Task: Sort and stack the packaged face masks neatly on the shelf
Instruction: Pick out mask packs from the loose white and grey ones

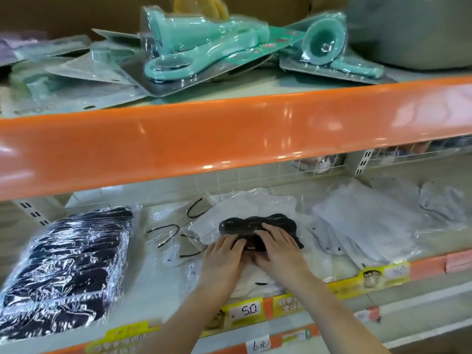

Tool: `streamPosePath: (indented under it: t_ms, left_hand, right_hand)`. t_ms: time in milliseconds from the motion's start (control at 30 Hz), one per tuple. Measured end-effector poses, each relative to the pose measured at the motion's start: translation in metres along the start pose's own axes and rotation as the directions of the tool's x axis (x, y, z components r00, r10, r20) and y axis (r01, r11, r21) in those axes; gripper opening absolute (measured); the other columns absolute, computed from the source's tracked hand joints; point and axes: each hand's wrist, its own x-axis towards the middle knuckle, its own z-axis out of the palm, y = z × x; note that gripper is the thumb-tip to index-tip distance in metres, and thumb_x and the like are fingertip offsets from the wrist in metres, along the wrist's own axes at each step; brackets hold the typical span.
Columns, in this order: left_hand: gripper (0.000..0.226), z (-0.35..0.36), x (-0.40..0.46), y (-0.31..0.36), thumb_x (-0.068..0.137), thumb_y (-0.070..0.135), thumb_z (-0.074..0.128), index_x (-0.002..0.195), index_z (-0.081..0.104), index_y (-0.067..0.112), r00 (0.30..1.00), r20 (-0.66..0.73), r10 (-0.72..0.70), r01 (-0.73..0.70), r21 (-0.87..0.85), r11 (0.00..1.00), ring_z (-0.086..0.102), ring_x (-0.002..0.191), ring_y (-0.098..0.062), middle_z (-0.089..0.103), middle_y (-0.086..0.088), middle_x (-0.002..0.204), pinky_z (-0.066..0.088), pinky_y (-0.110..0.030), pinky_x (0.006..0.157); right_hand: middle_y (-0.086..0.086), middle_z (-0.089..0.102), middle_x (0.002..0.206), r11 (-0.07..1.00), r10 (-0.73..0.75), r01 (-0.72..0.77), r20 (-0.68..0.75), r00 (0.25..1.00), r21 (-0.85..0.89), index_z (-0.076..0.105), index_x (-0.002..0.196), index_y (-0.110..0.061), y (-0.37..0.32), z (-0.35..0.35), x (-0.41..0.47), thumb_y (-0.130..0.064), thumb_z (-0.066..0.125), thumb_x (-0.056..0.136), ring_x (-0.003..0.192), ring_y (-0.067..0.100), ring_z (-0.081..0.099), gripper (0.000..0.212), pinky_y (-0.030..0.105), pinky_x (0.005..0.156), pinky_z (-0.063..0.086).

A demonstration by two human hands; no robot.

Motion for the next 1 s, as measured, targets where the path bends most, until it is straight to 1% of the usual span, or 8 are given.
streamPosePath:
  t_ms: [33, 67, 133, 267, 433, 600, 833, 1000]
  left_hand:
    - [0.024, 0.001, -0.001, 0.0, 0.076, 0.034, 0.063, 0.094, 0.071, 0.02, 1.0, -0.008, -0.01, 0.011, 0.012, 1.0, 0.066, 0.087, -0.02, 0.068, 0.005, 0.097, 0.054, -0.031, 0.067]
    - [0.028, 0.001, -0.001, 0.001, 0.079, 0.037, 0.052, 0.092, 0.071, 0.021, 1.0, -0.009, -0.023, 0.023, 0.013, 1.0, 0.066, 0.086, -0.018, 0.068, 0.006, 0.096, 0.053, -0.029, 0.067]
    - [0.034, 0.003, -0.001, 0.001, 0.081, 0.04, 0.045, 0.089, 0.072, 0.021, 0.999, -0.029, -0.033, 0.034, 0.011, 0.999, 0.066, 0.084, -0.018, 0.069, 0.007, 0.095, 0.052, -0.028, 0.066]
    - [0.033, 0.006, -0.003, 0.001, 0.084, 0.04, 0.046, 0.088, 0.071, 0.02, 0.995, -0.086, -0.044, 0.045, 0.002, 0.999, 0.066, 0.086, -0.019, 0.069, 0.006, 0.095, 0.053, -0.03, 0.068]
    - [0.03, 0.011, -0.005, 0.0, 0.087, 0.034, 0.046, 0.084, 0.07, 0.016, 0.977, -0.212, -0.028, 0.027, -0.007, 1.0, 0.064, 0.082, -0.02, 0.068, 0.003, 0.089, 0.051, -0.031, 0.069]
    - [0.026, 0.011, -0.005, -0.001, 0.086, 0.026, 0.047, 0.082, 0.07, 0.015, 0.955, -0.287, -0.074, 0.068, -0.031, 0.997, 0.064, 0.08, -0.021, 0.068, 0.002, 0.086, 0.051, -0.031, 0.068]
    - [0.022, 0.011, -0.006, -0.001, 0.087, 0.027, 0.051, 0.086, 0.069, 0.015, 0.947, -0.312, -0.071, 0.062, -0.039, 0.997, 0.062, 0.079, -0.019, 0.066, 0.003, 0.088, 0.05, -0.032, 0.067]
    - [0.018, 0.007, -0.007, -0.001, 0.082, 0.029, 0.057, 0.077, 0.067, 0.016, 0.934, -0.35, -0.067, 0.07, -0.004, 0.998, 0.059, 0.074, -0.017, 0.065, 0.006, 0.081, 0.047, -0.03, 0.062]
  right_hand:
    - [0.004, 0.068, 0.112, 1.0, 0.009, -0.009, -0.01, 1.0, -0.01, 0.071, 0.104, -0.019, -0.001, 0.0, -0.001, -0.056, 0.048, 0.07, 0.101, 0.025, 0.067, 0.055, 0.04, 0.084, 0.054]
    - [0.002, 0.069, 0.11, 1.0, 0.018, -0.018, -0.02, 1.0, -0.014, 0.072, 0.102, -0.02, -0.002, -0.001, -0.002, -0.057, 0.043, 0.071, 0.1, 0.023, 0.067, 0.056, 0.038, 0.083, 0.054]
    - [-0.001, 0.071, 0.106, 1.0, 0.02, -0.021, -0.042, 0.999, -0.02, 0.073, 0.098, -0.022, -0.004, -0.001, -0.003, -0.057, 0.04, 0.071, 0.098, 0.019, 0.068, 0.055, 0.036, 0.08, 0.055]
    - [-0.004, 0.072, 0.103, 1.0, -0.005, 0.002, -0.095, 0.995, -0.029, 0.073, 0.093, -0.022, -0.003, 0.0, -0.004, -0.052, 0.04, 0.075, 0.096, 0.016, 0.068, 0.048, 0.035, 0.08, 0.054]
    - [-0.003, 0.071, 0.098, 0.994, -0.086, 0.098, -0.233, 0.969, 0.042, 0.073, 0.086, -0.019, 0.001, 0.007, -0.005, -0.037, 0.047, 0.083, 0.093, 0.017, 0.067, 0.031, 0.035, 0.079, 0.053]
    - [-0.007, 0.069, 0.096, 0.989, -0.131, 0.143, -0.239, 0.962, 0.032, 0.072, 0.086, -0.023, 0.006, 0.01, -0.006, -0.025, 0.055, 0.079, 0.091, 0.015, 0.065, 0.018, 0.032, 0.076, 0.051]
    - [-0.008, 0.068, 0.09, 0.987, -0.117, 0.139, -0.248, 0.962, 0.075, 0.071, 0.085, -0.022, 0.003, 0.006, -0.004, -0.028, 0.047, 0.087, 0.085, 0.015, 0.065, 0.025, 0.033, 0.07, 0.052]
    - [-0.008, 0.066, 0.087, 0.984, -0.13, 0.157, -0.263, 0.956, 0.084, 0.069, 0.085, -0.021, 0.0, -0.001, -0.005, -0.027, 0.046, 0.089, 0.08, 0.015, 0.063, 0.025, 0.031, 0.068, 0.05]
